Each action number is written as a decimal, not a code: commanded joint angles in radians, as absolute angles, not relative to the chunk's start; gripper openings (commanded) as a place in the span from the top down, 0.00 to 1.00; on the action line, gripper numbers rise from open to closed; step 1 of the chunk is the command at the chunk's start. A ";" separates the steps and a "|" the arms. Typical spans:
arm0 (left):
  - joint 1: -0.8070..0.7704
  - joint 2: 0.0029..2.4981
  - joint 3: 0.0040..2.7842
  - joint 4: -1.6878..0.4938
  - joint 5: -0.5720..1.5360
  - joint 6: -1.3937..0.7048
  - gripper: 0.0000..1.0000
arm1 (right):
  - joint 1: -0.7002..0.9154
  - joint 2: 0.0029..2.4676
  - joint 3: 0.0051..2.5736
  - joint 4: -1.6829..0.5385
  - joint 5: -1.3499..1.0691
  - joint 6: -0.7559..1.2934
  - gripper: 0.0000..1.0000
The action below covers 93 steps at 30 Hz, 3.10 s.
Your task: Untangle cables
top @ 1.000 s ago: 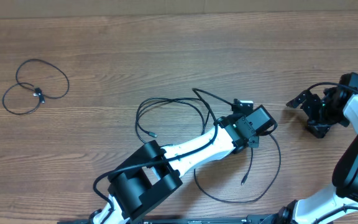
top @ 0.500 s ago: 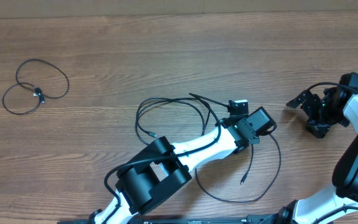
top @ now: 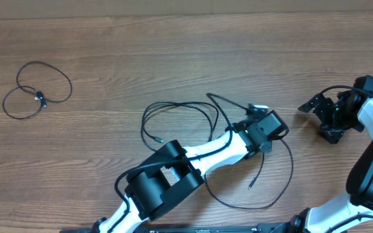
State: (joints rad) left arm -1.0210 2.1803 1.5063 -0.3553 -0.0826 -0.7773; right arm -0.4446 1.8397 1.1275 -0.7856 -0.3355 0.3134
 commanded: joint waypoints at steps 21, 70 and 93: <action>-1.025 2.199 1.708 -0.784 0.303 -0.321 0.68 | -0.447 1.842 1.151 -0.782 -0.333 0.309 0.00; -1.120 2.274 1.694 -0.942 0.122 -0.137 0.96 | -0.447 1.842 1.151 -0.782 -0.333 0.309 0.00; -1.113 2.274 1.822 -1.333 0.540 0.474 0.96 | -0.447 1.842 1.151 -0.782 -0.333 0.309 0.00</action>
State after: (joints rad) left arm -1.1149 2.2631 1.8042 -1.3209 0.4355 0.3668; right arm -0.4446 1.8397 1.1275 -0.7860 -0.3359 0.3138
